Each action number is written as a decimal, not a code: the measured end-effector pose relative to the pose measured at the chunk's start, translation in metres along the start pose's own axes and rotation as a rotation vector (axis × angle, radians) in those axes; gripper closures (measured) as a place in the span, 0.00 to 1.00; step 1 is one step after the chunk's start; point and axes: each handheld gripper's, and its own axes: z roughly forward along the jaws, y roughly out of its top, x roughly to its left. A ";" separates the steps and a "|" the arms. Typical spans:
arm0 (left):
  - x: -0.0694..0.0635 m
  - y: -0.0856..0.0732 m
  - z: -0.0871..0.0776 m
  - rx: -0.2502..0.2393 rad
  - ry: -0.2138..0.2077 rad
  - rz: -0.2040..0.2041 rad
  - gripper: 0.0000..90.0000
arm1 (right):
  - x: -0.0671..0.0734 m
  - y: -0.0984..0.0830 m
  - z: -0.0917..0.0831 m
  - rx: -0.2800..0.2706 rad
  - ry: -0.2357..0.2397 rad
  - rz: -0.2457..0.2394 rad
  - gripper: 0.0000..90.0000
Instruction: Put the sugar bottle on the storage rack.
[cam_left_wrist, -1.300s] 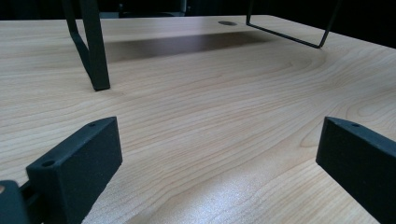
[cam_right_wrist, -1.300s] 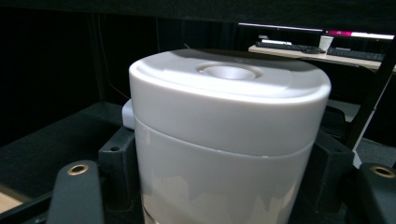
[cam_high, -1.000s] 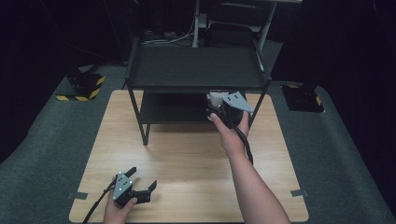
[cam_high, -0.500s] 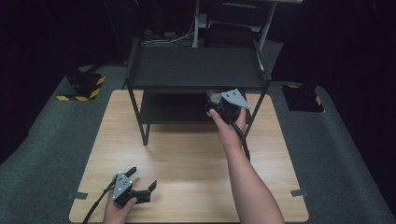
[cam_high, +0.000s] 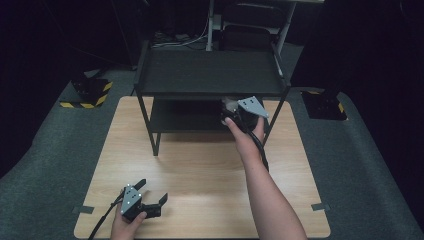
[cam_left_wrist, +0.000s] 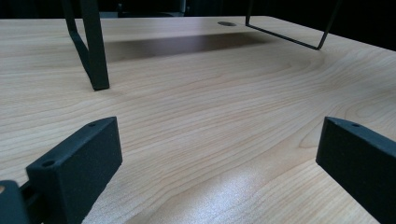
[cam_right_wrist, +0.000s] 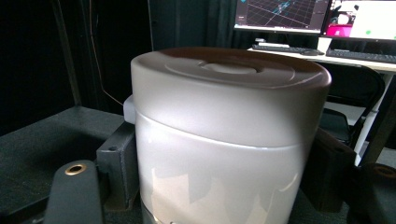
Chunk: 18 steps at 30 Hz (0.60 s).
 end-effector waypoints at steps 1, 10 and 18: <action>0.000 0.000 0.000 0.000 0.000 0.000 0.01 | 0.000 0.000 0.000 0.000 0.001 0.000 0.31; 0.001 0.000 0.000 0.000 -0.002 -0.003 0.00 | -0.001 0.003 -0.001 0.023 0.008 -0.028 0.16; 0.000 0.000 0.000 0.000 -0.001 -0.001 0.00 | 0.000 0.000 -0.014 -0.007 0.002 -0.046 0.00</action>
